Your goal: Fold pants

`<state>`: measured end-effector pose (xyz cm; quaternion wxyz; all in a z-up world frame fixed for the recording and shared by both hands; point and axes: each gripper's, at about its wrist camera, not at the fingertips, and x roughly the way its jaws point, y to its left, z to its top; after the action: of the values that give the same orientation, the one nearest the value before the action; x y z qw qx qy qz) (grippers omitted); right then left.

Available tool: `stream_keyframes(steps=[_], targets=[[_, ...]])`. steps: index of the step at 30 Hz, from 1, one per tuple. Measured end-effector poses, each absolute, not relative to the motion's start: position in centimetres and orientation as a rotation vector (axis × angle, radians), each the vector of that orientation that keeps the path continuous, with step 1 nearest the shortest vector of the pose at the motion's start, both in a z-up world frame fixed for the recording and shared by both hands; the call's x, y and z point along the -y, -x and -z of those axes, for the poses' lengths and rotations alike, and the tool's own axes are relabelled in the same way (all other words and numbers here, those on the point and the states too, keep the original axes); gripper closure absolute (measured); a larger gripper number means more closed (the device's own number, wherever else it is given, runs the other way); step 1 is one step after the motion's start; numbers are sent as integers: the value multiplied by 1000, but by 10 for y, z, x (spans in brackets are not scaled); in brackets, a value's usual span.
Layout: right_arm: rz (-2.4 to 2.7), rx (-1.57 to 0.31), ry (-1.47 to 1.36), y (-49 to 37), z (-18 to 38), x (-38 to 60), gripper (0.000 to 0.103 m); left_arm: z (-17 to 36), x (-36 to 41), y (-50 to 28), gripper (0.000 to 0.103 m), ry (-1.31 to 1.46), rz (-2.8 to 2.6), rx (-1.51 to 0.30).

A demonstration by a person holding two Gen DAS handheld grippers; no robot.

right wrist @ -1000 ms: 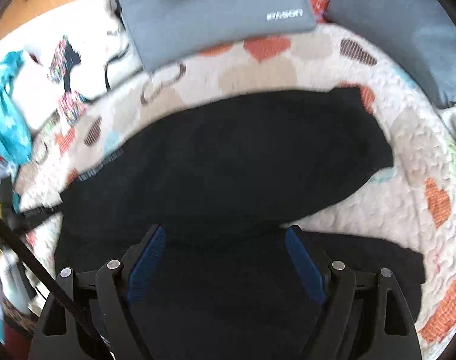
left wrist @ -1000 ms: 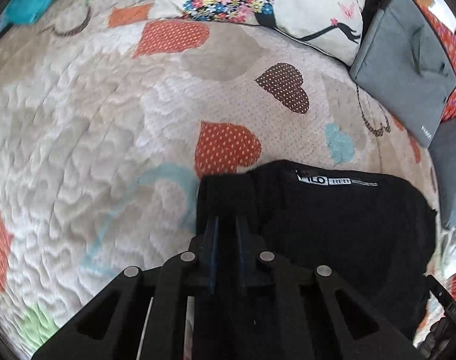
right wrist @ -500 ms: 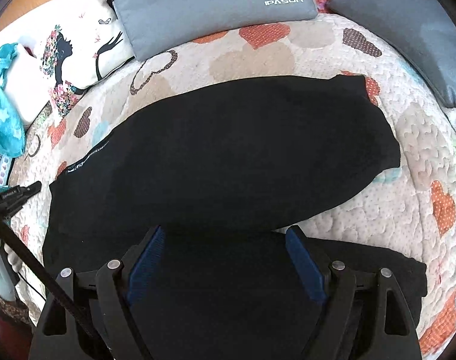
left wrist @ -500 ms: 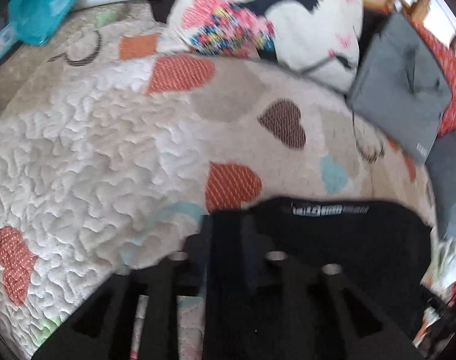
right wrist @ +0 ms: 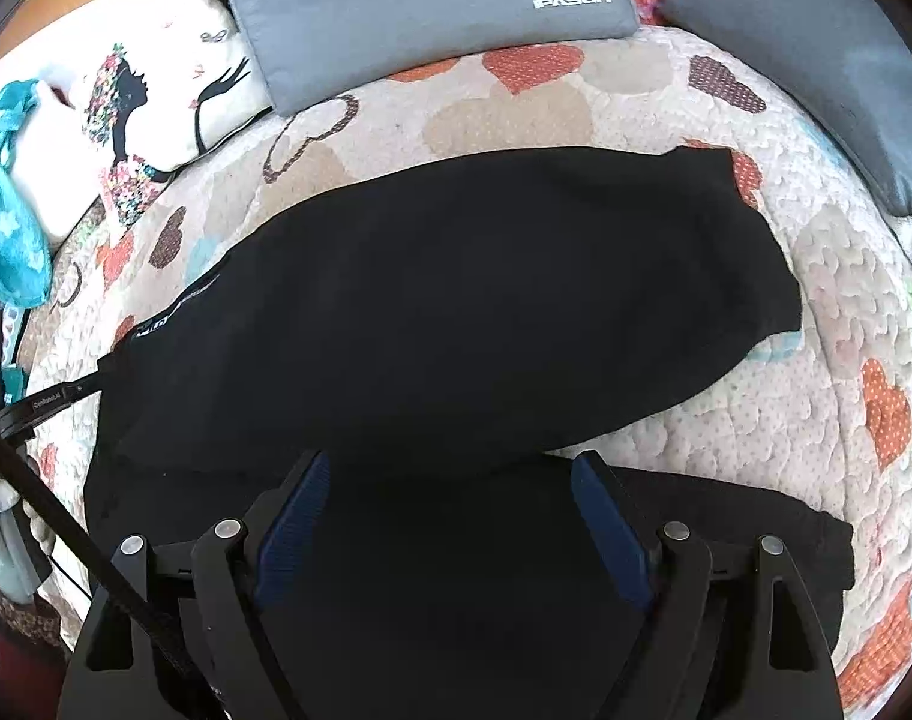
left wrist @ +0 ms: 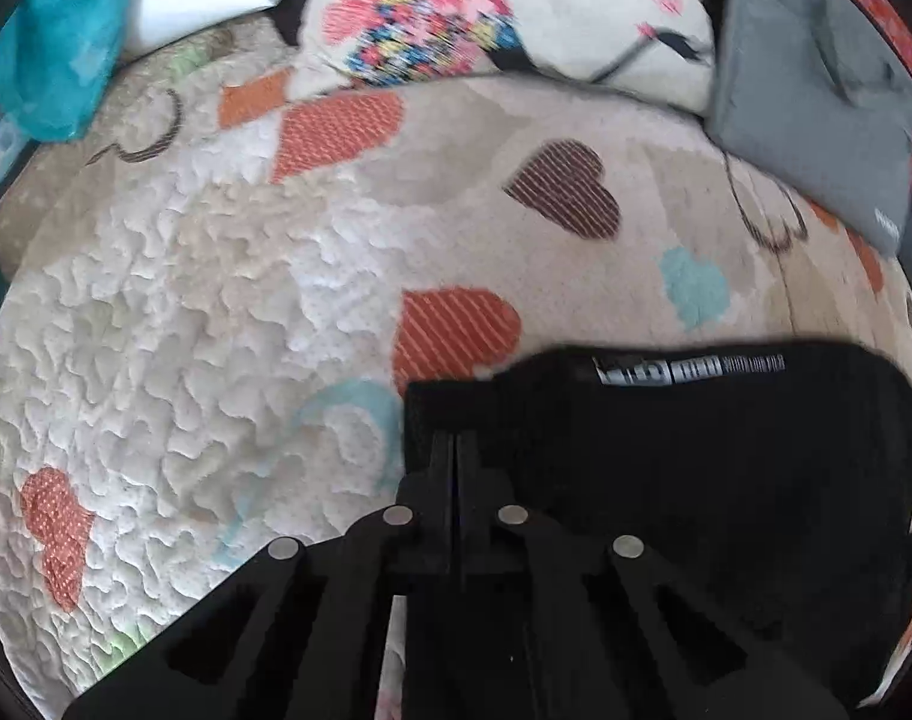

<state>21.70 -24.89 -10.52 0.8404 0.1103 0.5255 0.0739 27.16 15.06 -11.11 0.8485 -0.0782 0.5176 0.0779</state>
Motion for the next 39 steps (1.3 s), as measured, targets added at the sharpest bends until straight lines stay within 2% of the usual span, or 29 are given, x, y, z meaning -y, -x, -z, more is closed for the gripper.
stream_keyframes(steps=[8, 11, 14, 15, 17, 19, 20, 24, 25, 26, 30, 39], targets=[[-140, -1107, -228, -218, 105, 250, 17, 99, -177, -278, 103, 170, -337, -981], [-139, -1102, -249, -218, 104, 255, 17, 100, -183, -276, 103, 218, -280, -994], [-126, -1093, -257, -217, 102, 264, 17, 93, -169, -248, 100, 126, -204, -997], [-126, -1093, -266, -217, 101, 267, 17, 90, -165, -232, 98, 99, -169, -1007], [-125, -1090, -285, -217, 98, 271, 17, 90, -162, -206, 74, 101, -132, -1027], [-128, -1076, -307, -214, 93, 276, 17, 88, -159, -181, 58, 108, -114, -1027], [-129, -1071, -311, -213, 91, 276, 17, 89, -158, -173, 56, 104, -114, -1028], [-128, -1042, -318, -206, 83, 276, 17, 113, -150, -152, 56, 102, -89, -1108], [-122, -1035, -313, -204, 82, 275, 17, 118, -146, -149, 67, 101, -82, -1125], [-117, -1030, -307, -203, 81, 275, 17, 121, -142, -147, 97, 107, -59, -1135], [-83, -1009, -283, -197, 80, 276, 17, 118, -129, -141, 98, 69, -82, -1107], [-20, -1012, -342, -194, 84, 300, 17, 120, -150, -134, 98, 95, -194, -1099]])
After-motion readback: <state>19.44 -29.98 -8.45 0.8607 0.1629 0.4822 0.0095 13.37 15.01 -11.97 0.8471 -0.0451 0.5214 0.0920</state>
